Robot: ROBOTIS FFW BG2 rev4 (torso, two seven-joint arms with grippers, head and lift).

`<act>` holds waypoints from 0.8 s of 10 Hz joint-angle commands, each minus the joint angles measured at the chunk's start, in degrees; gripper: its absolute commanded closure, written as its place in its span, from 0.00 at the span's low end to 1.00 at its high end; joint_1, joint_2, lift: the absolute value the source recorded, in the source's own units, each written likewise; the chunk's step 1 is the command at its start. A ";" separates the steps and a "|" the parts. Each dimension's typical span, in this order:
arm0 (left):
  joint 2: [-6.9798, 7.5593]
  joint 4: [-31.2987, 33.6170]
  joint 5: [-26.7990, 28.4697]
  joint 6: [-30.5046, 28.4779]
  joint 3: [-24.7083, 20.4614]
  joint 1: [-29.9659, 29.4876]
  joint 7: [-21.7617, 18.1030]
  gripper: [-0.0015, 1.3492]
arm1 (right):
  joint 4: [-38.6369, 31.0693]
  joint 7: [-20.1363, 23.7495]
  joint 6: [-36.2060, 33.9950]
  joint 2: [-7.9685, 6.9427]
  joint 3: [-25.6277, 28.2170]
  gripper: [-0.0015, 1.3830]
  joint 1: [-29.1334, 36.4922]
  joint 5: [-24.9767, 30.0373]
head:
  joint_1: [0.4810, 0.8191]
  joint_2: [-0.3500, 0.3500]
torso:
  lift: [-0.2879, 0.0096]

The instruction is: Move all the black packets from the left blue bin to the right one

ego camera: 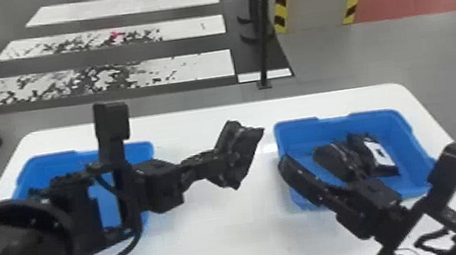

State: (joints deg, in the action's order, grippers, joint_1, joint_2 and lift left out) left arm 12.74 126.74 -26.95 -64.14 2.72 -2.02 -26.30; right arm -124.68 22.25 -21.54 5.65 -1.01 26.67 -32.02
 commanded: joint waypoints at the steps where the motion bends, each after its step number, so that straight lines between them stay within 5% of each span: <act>1: 0.27 0.59 -1.27 -0.40 2.42 -0.08 -0.07 0.90 | 1.99 -0.01 0.45 -0.02 -0.01 0.14 -2.49 -0.77 | 0.63 0.44 | 0.50; 5: 0.53 0.59 -3.44 -0.68 5.96 0.34 -0.07 0.90 | 3.11 0.07 0.59 -0.02 -1.84 0.17 -5.44 -1.80 | 0.63 0.36 | 0.50; 6: 0.44 0.59 -3.55 -0.54 6.07 0.48 -0.07 0.90 | 4.10 0.51 0.02 0.07 -2.41 0.34 -6.01 -3.05 | 0.63 0.36 | 0.50; 8: 0.53 0.59 -3.90 -0.54 6.30 0.62 -0.07 0.90 | 4.94 0.69 0.31 0.07 -2.53 0.90 -6.29 -4.65 | 0.63 0.37 | 0.50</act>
State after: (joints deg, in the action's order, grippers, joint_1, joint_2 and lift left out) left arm 13.25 127.33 -30.74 -64.69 8.93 -1.43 -26.37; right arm -119.83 22.94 -21.48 5.71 -3.54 20.42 -36.36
